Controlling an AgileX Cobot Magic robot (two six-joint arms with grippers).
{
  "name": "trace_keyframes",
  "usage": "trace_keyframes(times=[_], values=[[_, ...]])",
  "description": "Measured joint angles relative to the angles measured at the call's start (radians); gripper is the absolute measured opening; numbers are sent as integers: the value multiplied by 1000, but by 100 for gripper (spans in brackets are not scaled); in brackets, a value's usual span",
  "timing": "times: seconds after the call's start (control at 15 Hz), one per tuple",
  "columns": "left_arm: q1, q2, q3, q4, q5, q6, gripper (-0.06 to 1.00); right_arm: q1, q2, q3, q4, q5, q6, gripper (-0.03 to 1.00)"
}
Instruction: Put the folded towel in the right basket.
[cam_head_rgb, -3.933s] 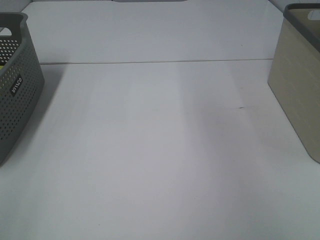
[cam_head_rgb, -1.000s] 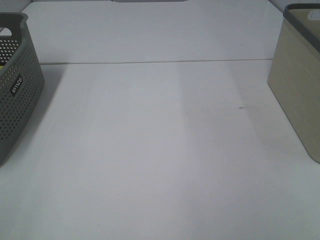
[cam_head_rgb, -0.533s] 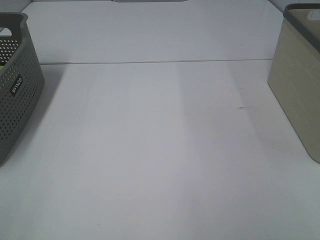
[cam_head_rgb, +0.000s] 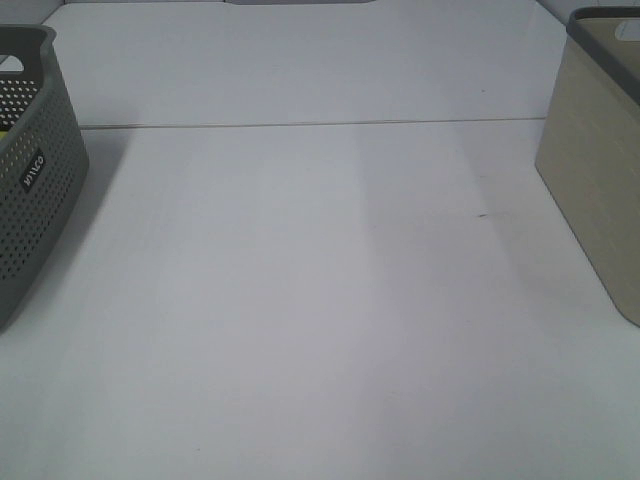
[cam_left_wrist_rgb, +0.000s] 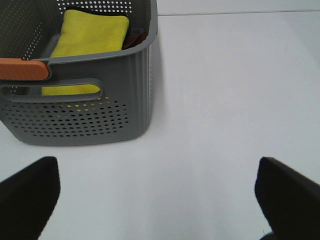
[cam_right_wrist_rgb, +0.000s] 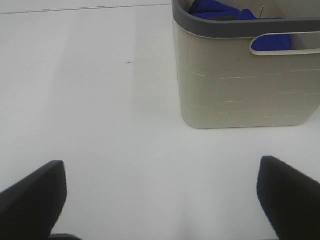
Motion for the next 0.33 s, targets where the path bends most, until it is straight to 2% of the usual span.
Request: trace_keyframes(times=[0.33], values=[[0,0,0,0,0,0,99,0,0,0,0,-1,0,98]])
